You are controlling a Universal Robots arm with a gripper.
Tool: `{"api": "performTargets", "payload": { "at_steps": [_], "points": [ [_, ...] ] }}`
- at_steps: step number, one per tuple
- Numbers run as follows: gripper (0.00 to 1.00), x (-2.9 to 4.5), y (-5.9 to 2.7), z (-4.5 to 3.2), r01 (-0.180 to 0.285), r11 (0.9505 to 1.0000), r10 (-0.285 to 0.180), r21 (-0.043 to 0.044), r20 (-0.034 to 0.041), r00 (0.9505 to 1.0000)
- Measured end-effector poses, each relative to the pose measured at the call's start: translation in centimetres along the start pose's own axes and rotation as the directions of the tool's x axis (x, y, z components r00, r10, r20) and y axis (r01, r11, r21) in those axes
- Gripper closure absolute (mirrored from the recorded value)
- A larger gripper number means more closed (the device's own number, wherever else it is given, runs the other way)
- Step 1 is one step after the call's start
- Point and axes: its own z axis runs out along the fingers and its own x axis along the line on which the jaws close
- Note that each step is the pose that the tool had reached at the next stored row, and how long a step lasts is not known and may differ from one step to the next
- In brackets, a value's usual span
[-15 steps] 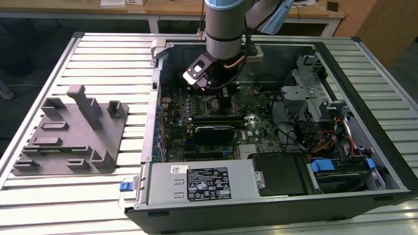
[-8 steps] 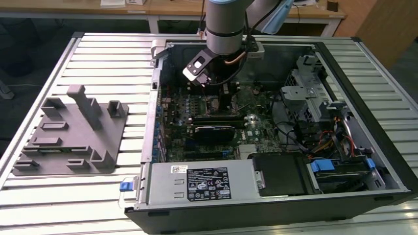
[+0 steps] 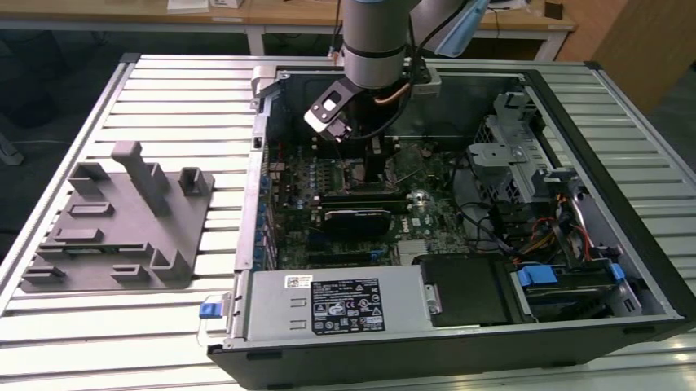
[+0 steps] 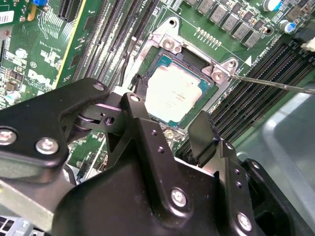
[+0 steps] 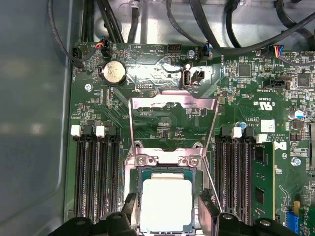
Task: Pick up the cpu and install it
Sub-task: 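Place the cpu into insertion slot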
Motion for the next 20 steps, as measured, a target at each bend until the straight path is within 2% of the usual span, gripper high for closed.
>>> {"api": "performTargets", "payload": {
  "at_steps": [3,4,5,7,8,12,13,14,20],
  "points": [
    [0.41,0.00,0.00,-0.01,0.000,1.0000,0.000,0.0000,0.0000,1.0000],
    [0.47,0.00,0.00,-0.01,0.000,1.0000,0.000,0.0000,0.0000,1.0000],
    [0.47,0.00,0.00,-0.01,0.000,1.0000,0.000,0.0000,0.0000,1.0000],
    [0.59,0.00,0.00,-0.02,0.000,1.0000,0.000,0.0000,0.0000,1.0000],
    [0.59,0.00,0.00,-0.02,0.000,1.0000,0.000,0.0000,0.0000,1.0000],
    [0.82,0.00,0.00,-0.03,0.000,1.0000,0.000,0.0000,0.0000,1.0000],
    [0.82,0.00,0.00,-0.03,0.000,1.0000,0.000,0.0000,0.0000,1.0000],
    [0.88,0.00,0.00,-0.03,0.000,1.0000,0.000,0.0000,0.0000,1.0000],
    [0.89,0.00,0.00,-0.05,0.000,1.0000,0.000,0.0000,-0.0001,1.0000]
  ]
}}
